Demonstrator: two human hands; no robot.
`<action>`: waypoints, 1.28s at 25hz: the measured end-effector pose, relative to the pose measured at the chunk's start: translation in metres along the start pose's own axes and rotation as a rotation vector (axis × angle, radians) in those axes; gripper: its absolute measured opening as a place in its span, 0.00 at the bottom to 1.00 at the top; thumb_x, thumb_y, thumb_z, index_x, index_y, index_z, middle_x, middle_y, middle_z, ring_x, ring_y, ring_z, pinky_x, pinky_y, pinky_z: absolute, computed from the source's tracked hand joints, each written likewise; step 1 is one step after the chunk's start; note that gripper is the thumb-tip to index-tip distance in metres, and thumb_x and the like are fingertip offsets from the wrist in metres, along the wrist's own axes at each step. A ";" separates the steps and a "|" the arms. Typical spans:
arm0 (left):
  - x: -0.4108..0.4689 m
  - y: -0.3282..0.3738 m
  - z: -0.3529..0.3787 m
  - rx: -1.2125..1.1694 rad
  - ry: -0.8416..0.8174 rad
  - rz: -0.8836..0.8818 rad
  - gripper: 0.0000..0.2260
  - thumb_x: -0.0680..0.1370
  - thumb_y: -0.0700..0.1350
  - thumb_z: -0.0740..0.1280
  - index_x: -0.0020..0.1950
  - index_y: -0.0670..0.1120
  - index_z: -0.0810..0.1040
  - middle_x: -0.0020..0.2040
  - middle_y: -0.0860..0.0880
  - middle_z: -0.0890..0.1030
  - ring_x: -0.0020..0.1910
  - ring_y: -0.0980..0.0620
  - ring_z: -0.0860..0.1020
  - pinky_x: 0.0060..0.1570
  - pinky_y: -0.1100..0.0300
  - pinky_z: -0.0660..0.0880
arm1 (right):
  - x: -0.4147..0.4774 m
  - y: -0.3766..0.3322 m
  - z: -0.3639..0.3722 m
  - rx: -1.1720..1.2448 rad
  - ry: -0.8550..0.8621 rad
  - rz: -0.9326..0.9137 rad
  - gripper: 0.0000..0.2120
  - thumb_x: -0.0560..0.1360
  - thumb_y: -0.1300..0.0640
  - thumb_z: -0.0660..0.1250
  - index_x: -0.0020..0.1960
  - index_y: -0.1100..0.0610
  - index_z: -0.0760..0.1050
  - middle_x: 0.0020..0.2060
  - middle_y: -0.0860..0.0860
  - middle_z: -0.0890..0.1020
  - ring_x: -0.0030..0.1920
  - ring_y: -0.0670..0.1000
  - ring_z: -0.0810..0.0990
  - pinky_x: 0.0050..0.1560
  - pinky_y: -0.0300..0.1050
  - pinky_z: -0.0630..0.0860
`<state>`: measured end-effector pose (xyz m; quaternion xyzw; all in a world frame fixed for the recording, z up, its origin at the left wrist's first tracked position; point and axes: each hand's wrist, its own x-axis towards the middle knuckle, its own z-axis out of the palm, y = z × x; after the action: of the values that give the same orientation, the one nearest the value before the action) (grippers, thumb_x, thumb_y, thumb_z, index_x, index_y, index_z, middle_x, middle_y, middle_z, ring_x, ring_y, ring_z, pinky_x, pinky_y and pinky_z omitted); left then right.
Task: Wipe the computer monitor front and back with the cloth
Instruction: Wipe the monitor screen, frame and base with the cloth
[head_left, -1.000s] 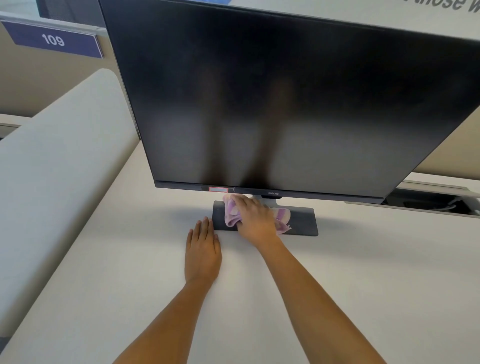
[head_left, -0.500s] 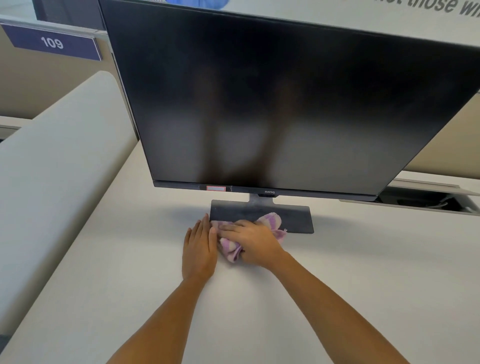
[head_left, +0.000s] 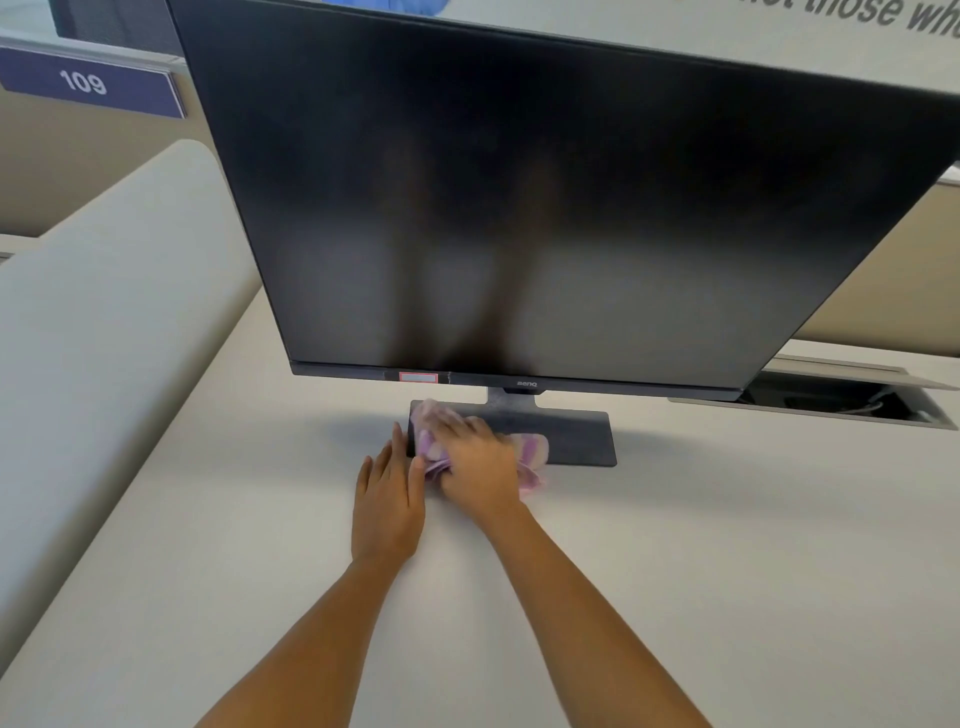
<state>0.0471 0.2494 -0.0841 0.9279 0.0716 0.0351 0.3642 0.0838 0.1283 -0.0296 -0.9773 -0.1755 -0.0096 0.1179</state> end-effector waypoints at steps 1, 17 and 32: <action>0.000 0.002 -0.001 -0.020 -0.004 -0.010 0.28 0.78 0.61 0.39 0.77 0.53 0.45 0.76 0.52 0.58 0.76 0.51 0.55 0.74 0.57 0.46 | 0.007 -0.007 0.001 -0.072 -0.015 -0.008 0.27 0.78 0.55 0.62 0.75 0.49 0.57 0.71 0.49 0.67 0.67 0.56 0.68 0.60 0.53 0.70; -0.003 0.011 -0.008 -0.067 0.012 -0.072 0.29 0.78 0.60 0.43 0.77 0.51 0.46 0.75 0.54 0.61 0.76 0.50 0.54 0.73 0.57 0.48 | 0.034 -0.010 -0.008 -0.217 -0.064 0.090 0.27 0.76 0.55 0.67 0.70 0.54 0.59 0.66 0.54 0.70 0.64 0.57 0.70 0.58 0.52 0.72; 0.001 -0.002 0.004 0.249 -0.035 0.086 0.29 0.77 0.57 0.36 0.77 0.50 0.48 0.77 0.54 0.50 0.76 0.55 0.46 0.75 0.56 0.40 | -0.014 0.060 0.000 -0.319 -0.081 0.181 0.39 0.77 0.54 0.66 0.77 0.52 0.44 0.71 0.55 0.64 0.67 0.57 0.68 0.61 0.54 0.71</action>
<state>0.0482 0.2488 -0.0886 0.9686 0.0291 0.0252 0.2457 0.0919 0.0691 -0.0443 -0.9950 -0.0879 0.0126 -0.0455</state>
